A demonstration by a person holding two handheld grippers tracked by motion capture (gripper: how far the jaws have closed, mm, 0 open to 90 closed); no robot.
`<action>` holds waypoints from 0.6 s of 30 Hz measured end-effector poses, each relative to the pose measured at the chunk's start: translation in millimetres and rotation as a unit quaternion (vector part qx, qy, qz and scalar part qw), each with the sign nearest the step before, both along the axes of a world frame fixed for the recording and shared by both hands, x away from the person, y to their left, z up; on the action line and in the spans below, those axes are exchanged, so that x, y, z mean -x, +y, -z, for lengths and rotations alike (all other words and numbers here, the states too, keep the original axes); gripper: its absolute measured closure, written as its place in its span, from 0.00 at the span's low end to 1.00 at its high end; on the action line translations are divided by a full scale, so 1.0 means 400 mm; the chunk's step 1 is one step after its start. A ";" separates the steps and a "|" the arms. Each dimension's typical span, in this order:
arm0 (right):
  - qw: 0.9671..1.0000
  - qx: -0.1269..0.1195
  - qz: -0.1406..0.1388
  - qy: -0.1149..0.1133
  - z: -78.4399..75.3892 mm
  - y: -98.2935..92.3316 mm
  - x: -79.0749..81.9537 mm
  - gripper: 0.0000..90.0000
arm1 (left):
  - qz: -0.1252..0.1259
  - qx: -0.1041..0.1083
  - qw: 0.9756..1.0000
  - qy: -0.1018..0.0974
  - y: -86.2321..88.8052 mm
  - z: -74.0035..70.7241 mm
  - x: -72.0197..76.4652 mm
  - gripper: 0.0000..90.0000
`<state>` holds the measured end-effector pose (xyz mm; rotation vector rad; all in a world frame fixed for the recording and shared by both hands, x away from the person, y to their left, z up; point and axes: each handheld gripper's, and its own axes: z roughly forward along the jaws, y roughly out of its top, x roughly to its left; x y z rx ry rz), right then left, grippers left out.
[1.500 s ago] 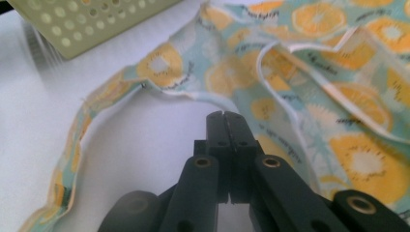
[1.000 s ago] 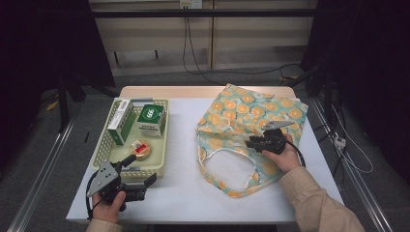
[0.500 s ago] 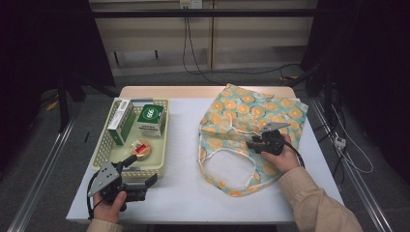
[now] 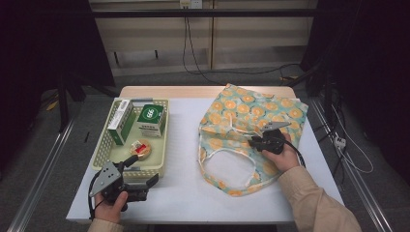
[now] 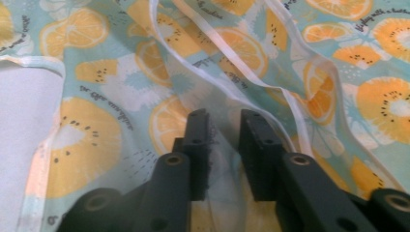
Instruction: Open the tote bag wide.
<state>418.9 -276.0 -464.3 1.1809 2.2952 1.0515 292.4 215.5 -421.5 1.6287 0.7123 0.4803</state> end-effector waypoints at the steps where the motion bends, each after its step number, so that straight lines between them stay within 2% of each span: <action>1: 1.000 -0.001 0.004 0.000 0.000 -0.001 -0.001 0.91 | -0.001 0.002 1.000 0.001 -0.001 0.000 0.001 0.04; 6: 1.000 0.004 0.007 -0.003 0.000 -0.002 -0.005 0.98 | 0.001 -0.001 1.000 0.001 0.000 0.001 0.000 0.04; 11: 1.000 0.008 0.009 -0.003 0.000 0.001 -0.006 1.00 | 0.000 0.001 1.000 0.002 -0.002 0.002 0.000 0.04; 15: 1.000 0.001 0.017 0.005 -0.003 0.002 -0.006 1.00 | 0.000 -0.001 1.000 -0.001 0.001 0.000 -0.001 0.04; 18: 1.000 0.006 0.005 0.021 -0.015 0.012 -0.001 1.00 | -0.002 0.002 1.000 0.003 0.001 0.001 -0.001 0.04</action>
